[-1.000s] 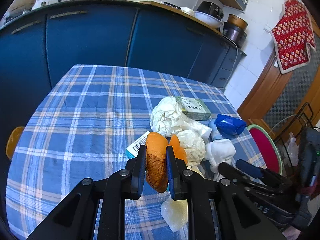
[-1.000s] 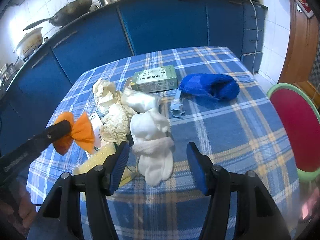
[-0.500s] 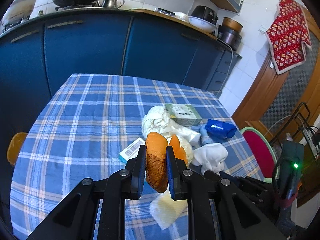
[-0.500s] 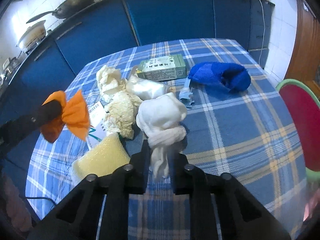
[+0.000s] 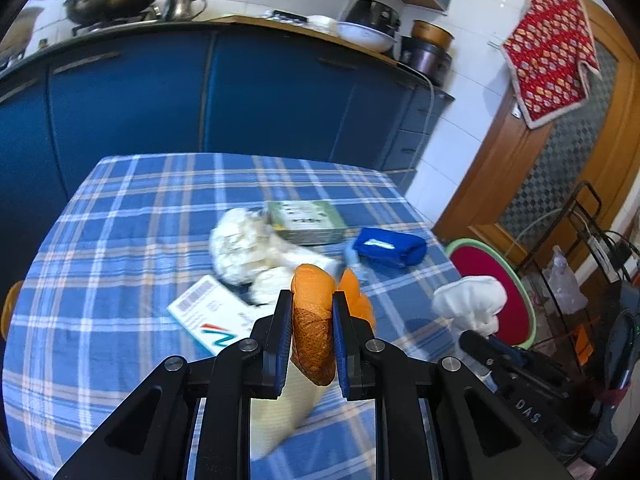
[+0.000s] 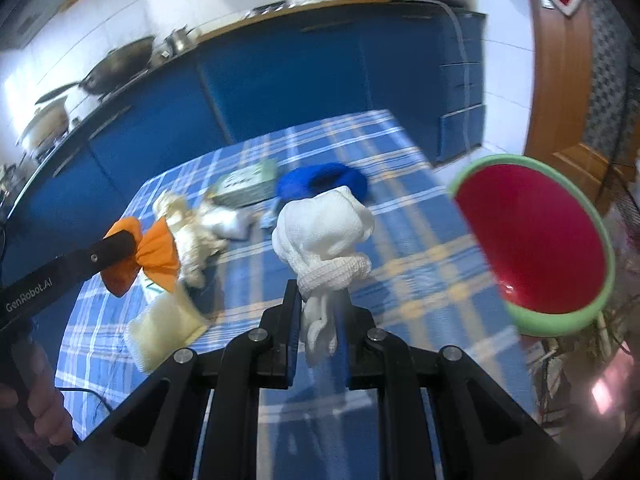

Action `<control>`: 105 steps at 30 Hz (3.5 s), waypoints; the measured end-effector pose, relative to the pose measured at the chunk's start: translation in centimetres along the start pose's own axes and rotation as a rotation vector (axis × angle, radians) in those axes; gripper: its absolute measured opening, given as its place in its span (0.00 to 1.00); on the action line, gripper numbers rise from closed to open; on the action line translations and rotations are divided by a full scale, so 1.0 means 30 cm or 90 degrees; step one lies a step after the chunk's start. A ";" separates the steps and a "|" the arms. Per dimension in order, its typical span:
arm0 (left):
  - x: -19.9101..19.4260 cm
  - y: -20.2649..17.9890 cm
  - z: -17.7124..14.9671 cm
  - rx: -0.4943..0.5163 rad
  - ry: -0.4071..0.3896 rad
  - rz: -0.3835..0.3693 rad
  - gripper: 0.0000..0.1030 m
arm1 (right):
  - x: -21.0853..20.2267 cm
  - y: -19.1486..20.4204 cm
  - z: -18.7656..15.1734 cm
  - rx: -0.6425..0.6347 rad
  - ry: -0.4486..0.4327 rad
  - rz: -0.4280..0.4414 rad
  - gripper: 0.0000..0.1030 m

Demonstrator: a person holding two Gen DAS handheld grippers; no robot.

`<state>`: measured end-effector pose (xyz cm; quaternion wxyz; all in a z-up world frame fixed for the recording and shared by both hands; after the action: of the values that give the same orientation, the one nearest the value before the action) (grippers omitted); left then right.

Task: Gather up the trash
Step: 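Carry the cloth and bow to the red bin and release both, then move both open tools back over the table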

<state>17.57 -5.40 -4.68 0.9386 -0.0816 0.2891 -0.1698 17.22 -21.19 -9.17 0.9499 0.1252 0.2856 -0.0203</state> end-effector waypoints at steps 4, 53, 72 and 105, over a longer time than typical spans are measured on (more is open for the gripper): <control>0.015 -0.076 0.003 0.025 0.001 -0.012 0.18 | -0.048 -0.077 0.032 0.018 -0.024 -0.022 0.18; 0.412 -0.833 -0.126 0.213 0.103 -0.171 0.18 | -0.094 -0.714 0.022 0.181 -0.052 -0.166 0.18; 0.426 -0.787 -0.122 0.186 0.098 -0.129 0.42 | -0.036 -0.785 0.004 0.207 -0.046 -0.147 0.34; 0.057 -0.252 -0.033 0.076 0.027 0.002 0.49 | -0.221 -0.445 0.034 0.149 -0.092 -0.084 0.50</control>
<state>16.27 -13.11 -4.48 0.9357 -0.0216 0.2986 -0.1866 10.76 -34.60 -7.73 0.9436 0.2142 0.2196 -0.1244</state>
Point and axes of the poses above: each gripper's, at about its wrist camera, not at the fingertips, and x roughly the way its jaws point, y to its left, z to its top, the point moved 9 cm from there along x, roughly the way its jaws point, and after that the axes turned 10 degrees about -y, right-handed, at the moved point
